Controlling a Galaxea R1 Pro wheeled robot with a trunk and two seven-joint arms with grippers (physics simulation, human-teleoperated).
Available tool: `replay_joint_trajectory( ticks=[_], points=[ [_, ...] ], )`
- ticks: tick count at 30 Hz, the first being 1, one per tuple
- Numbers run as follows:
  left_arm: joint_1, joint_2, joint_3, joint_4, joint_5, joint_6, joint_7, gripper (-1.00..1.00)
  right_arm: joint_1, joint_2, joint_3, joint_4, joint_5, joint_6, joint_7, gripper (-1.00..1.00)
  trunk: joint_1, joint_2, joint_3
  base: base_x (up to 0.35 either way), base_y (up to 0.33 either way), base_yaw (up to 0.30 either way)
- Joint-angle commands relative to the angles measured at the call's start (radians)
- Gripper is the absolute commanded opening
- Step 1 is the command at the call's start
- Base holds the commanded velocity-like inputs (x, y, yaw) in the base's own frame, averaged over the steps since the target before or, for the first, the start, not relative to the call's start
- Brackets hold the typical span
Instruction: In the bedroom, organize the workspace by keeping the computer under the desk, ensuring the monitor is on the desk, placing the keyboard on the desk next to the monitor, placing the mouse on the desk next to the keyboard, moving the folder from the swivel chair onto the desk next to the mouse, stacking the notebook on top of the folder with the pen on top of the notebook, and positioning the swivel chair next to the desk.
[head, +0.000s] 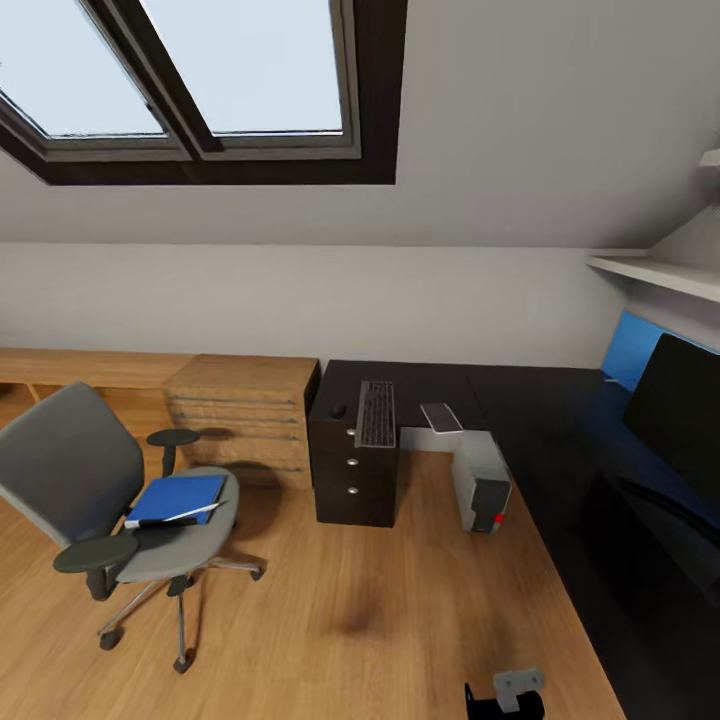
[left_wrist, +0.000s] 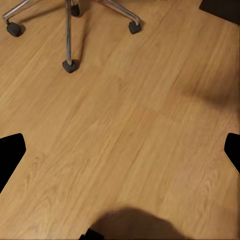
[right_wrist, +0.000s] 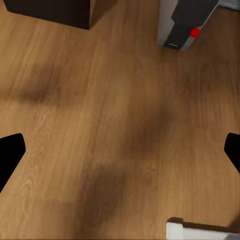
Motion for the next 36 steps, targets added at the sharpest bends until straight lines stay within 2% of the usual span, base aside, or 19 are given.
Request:
replay_joint_trajectory(
  ticks=[1, 8, 23, 36],
  points=[
    [-0.001, 0.000, -0.009, 0.012, 0.001, -0.003, 0.009, 1.00, -0.001, 0.001, 0.009, 0.002, -0.010, -0.005, -0.001, 1.00, 0.001, -0.002, -0.002, 0.209, 0.000, -0.269],
    [-0.001, 0.000, -0.009, 0.015, 0.000, -0.003, 0.008, 1.00, -0.001, 0.001, 0.009, 0.002, -0.009, -0.005, -0.002, 1.00, 0.001, -0.002, -0.001, 0.248, 0.024, -0.215],
    [-0.001, 0.000, -0.009, 0.015, 0.000, -0.003, 0.007, 1.00, -0.001, 0.000, 0.009, 0.002, -0.009, -0.005, -0.002, 1.00, 0.001, -0.002, -0.001, 0.319, 0.090, -0.004],
    [-0.001, 0.000, -0.009, 0.015, 0.000, -0.003, 0.008, 1.00, -0.001, 0.000, 0.009, 0.002, -0.009, -0.004, -0.002, 1.00, 0.001, -0.002, -0.001, 0.321, 0.006, 0.000]
  ],
)
